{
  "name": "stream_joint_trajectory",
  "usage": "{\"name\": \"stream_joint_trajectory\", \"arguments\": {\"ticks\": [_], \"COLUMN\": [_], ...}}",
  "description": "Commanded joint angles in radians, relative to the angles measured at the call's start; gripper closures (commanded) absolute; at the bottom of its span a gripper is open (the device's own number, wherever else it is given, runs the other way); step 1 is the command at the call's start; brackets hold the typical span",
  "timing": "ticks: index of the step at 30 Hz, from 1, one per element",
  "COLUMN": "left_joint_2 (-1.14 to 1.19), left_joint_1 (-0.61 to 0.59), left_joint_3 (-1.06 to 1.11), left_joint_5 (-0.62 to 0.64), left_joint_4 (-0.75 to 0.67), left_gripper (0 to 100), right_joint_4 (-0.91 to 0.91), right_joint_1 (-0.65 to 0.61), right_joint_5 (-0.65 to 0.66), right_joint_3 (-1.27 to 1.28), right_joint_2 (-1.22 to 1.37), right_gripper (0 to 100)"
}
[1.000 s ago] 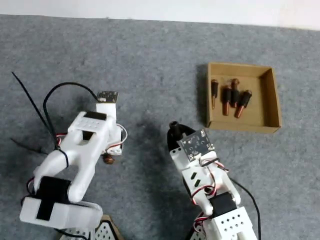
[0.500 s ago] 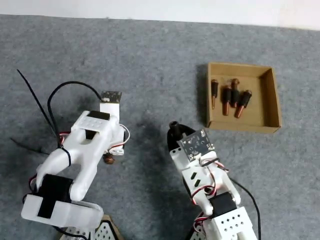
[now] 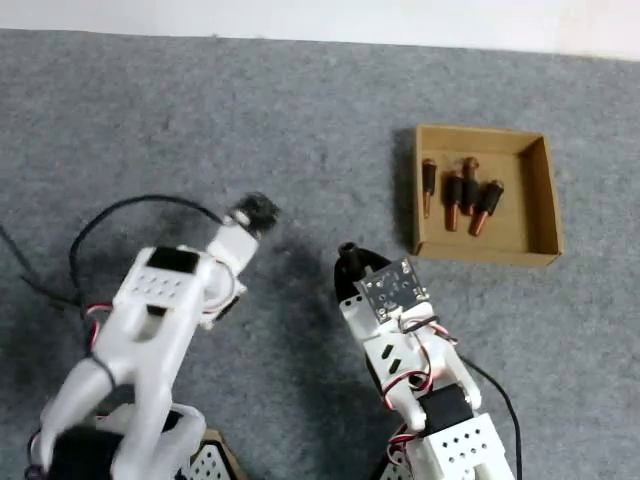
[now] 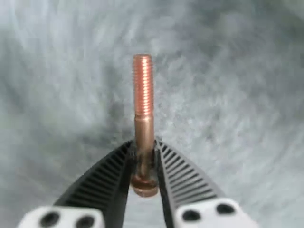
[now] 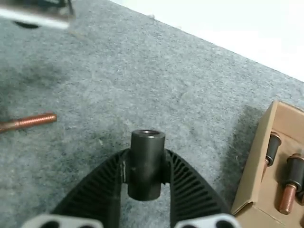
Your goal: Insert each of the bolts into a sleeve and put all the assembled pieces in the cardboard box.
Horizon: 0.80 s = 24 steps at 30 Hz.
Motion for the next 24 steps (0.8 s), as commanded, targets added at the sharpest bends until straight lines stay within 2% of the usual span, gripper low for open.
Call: {"name": "stream_joint_trajectory", "arguments": {"ticks": [1,5,9,17,20,24], "left_joint_2": [-0.163,-0.257,-0.262,-0.254,-0.153,0.096], "left_joint_1": [-0.059,-0.122,-0.137,-0.13,-0.128,-0.136], "left_joint_3": [0.019,0.028,-0.005,-0.134,-0.196,-0.364], "left_joint_5": [-0.394,-0.48,-0.582,-0.597,-0.597,-0.597], "left_joint_4": [-0.011,-0.005,0.083,0.158,0.167,0.224], "left_gripper": [99,99,99,99,99,99], "right_joint_4": [-0.039,-0.039,-0.039,-0.039,-0.039,-0.039], "right_joint_1": [0.01,0.01,0.01,0.01,0.01,0.01], "right_joint_5": [0.012,0.012,0.012,0.012,0.012,0.012], "right_joint_3": [-0.001,-0.001,-0.001,-0.001,-0.001,-0.001], "right_joint_2": [-0.016,-0.016,-0.016,-0.015,-0.012,-0.012], "right_gripper": [99.3,99.3,99.3,99.3,99.2,99.1]}}
